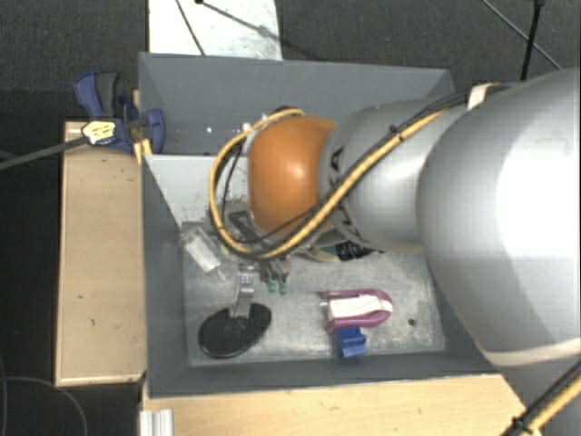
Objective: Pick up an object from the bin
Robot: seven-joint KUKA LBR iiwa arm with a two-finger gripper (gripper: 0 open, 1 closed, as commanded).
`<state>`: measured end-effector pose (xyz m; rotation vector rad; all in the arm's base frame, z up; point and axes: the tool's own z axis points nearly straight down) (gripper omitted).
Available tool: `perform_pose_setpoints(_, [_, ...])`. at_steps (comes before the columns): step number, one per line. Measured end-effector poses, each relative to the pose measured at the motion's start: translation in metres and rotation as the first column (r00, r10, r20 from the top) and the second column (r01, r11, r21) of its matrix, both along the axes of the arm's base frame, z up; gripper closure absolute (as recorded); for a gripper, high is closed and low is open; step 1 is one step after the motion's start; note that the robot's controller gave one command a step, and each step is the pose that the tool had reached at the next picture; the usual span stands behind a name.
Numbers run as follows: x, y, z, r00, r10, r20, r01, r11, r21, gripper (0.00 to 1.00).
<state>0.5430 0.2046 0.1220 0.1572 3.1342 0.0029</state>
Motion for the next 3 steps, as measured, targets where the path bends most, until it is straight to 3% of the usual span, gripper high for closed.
perform_pose_setpoints(1, [-0.0446, -0.0330, -0.0510, 0.993, 0.117, -0.005, -0.117, 0.993, -0.001, 0.00])
perform_pose_setpoints(2, [-0.0387, -0.0314, -0.0466, 0.994, 0.111, 0.016, -0.111, 0.994, 0.003, 1.00])
perform_pose_setpoints(3, [-0.0404, -0.0322, -0.0483, 0.994, 0.108, 0.011, -0.108, 0.994, 0.001, 0.00])
